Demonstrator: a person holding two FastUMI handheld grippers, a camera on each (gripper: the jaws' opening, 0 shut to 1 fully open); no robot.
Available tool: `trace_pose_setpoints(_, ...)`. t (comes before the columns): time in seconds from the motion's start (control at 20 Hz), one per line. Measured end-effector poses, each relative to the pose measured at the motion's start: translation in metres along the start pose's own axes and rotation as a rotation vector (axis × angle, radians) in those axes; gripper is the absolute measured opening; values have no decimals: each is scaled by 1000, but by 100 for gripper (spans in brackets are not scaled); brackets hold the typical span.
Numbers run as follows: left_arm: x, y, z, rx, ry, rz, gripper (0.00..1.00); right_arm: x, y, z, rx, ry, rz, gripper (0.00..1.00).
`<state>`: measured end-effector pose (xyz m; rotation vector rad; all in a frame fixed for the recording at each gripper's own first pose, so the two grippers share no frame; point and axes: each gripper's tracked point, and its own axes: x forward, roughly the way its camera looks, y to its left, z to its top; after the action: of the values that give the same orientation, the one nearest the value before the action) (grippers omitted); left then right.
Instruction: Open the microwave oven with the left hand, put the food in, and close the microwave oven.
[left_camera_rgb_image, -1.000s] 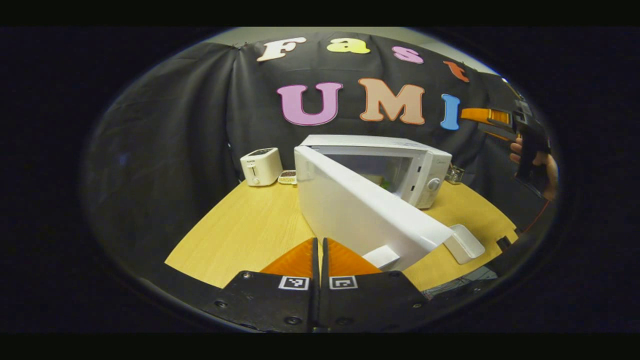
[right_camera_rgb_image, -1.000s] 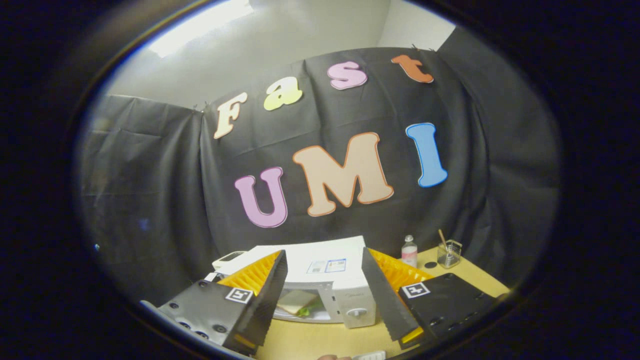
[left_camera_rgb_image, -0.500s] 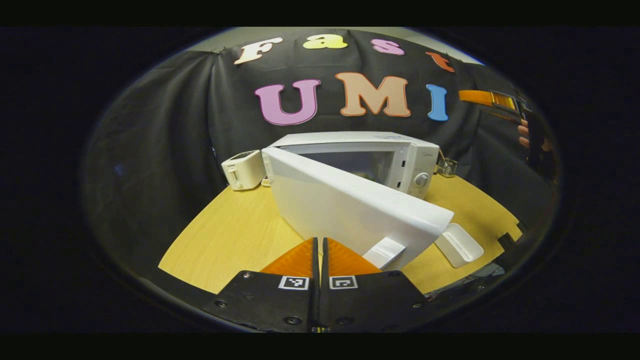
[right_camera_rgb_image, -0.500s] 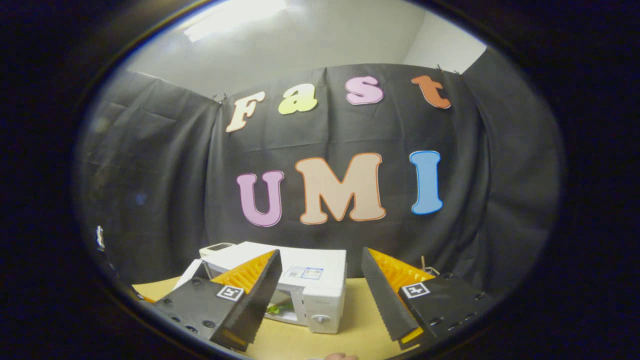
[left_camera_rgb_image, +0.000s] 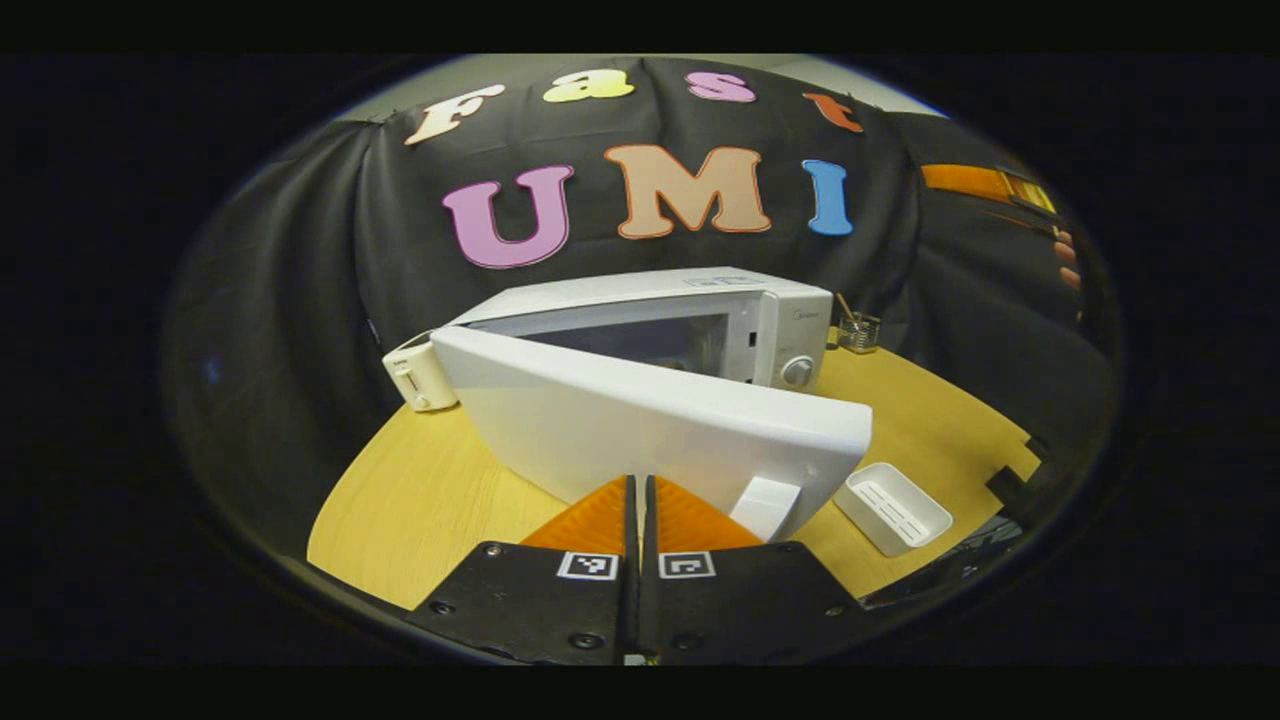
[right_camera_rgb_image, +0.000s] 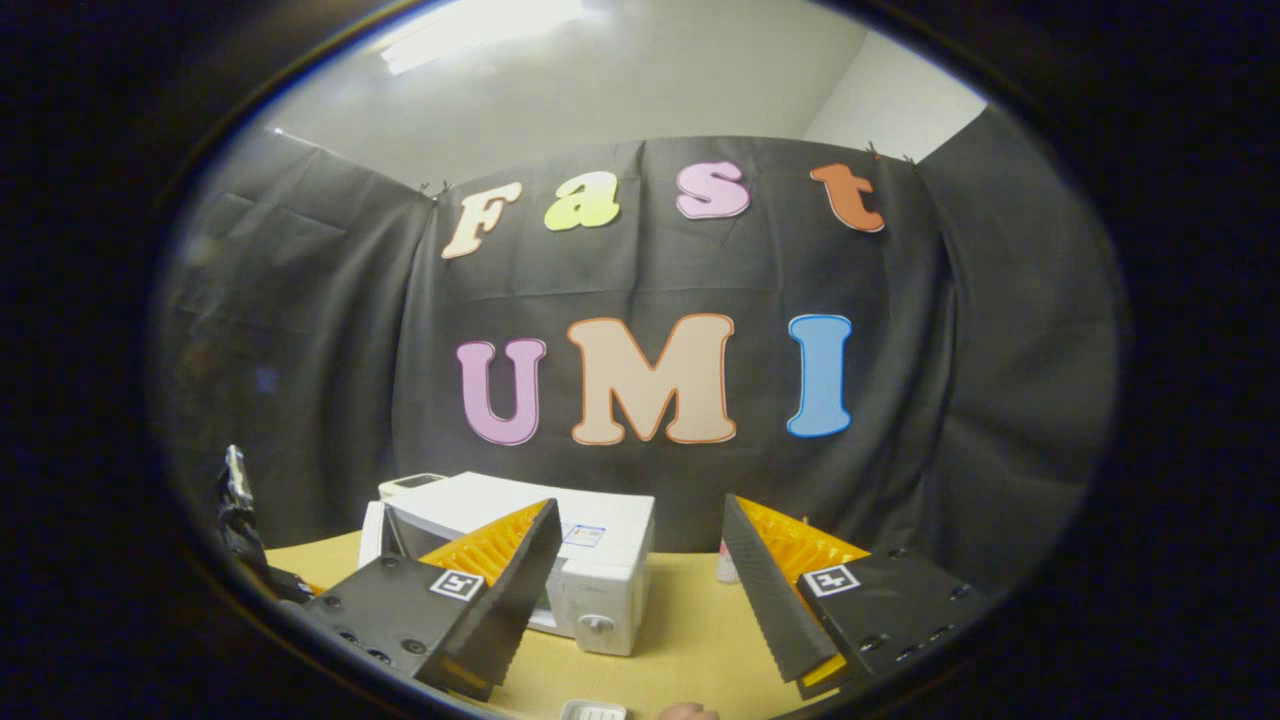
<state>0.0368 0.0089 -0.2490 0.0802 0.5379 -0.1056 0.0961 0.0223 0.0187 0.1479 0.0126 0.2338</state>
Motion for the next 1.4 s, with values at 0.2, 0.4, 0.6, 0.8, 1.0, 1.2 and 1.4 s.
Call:
trace_pose_setpoints(0.2, 17, -13, 9, 7, 1, -19, 1, -12, -19, 7, -25, -6, -39, 96)
trace_pose_setpoints(0.4, 38, -26, 20, 29, -5, -37, 0, -22, -33, 9, -38, -5, -69, 96)
trace_pose_setpoints(0.6, 57, -27, 34, 32, -19, -36, 1, -28, -43, 3, -25, -9, -101, 96)
trace_pose_setpoints(0.8, 76, -29, 45, -2, -30, -43, 1, -32, -50, -1, -24, -17, -114, 96)
trace_pose_setpoints(1.0, 95, -33, 55, -31, -36, -46, 1, -34, -54, -3, -23, -23, -131, 96)
trace_pose_setpoints(1.2, 110, -33, 61, -41, -31, -43, 1, -35, -58, -6, -27, -19, -138, 96)
trace_pose_setpoints(1.4, 123, -34, 66, -70, -24, -44, 1, -37, -66, -12, -16, -5, -158, 96)
